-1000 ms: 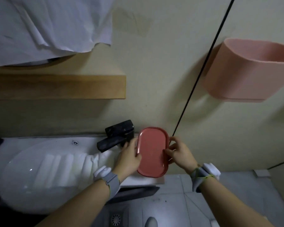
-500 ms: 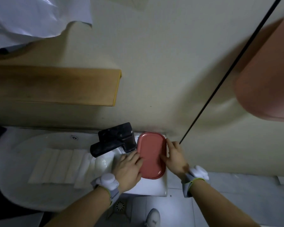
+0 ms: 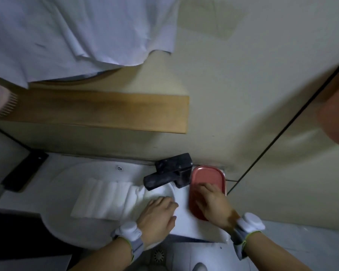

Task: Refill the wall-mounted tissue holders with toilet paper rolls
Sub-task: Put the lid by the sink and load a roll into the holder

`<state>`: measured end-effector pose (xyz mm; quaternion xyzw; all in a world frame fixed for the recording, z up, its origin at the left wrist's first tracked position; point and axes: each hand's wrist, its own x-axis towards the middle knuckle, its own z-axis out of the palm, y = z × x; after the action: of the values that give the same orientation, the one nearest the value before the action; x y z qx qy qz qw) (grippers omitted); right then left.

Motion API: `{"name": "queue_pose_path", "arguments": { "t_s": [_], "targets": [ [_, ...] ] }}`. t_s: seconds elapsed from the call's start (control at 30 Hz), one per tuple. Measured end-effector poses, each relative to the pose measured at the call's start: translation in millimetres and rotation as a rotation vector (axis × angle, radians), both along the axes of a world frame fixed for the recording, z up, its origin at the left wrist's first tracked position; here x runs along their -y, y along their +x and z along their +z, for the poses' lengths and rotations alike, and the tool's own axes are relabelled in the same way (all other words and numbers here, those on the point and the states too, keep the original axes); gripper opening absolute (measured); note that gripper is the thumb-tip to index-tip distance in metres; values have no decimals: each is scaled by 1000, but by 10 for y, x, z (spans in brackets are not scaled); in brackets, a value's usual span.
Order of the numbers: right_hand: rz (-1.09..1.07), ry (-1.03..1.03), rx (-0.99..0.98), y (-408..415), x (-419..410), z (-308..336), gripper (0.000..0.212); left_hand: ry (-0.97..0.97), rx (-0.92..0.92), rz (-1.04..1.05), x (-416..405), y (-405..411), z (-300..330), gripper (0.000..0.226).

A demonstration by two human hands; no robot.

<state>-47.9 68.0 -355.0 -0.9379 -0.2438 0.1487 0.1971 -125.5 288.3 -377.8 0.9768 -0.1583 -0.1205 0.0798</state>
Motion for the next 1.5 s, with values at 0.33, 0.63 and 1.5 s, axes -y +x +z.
{"name": "queue_pose_path", "arguments": {
  "t_s": [0.33,0.63,1.5],
  "targets": [
    [249,-18,-136,-508,-1763,-105,51,-22,-112,437,-2081,-440,-122,45],
    [356,-246,-179,-564,-2781,-361,60,-293,-330,819,-2954,-442,-307,42],
    [-228,389,-512,-427,-2757,73,44,-714,-464,606,-3006,-249,455,20]
  ]
}}
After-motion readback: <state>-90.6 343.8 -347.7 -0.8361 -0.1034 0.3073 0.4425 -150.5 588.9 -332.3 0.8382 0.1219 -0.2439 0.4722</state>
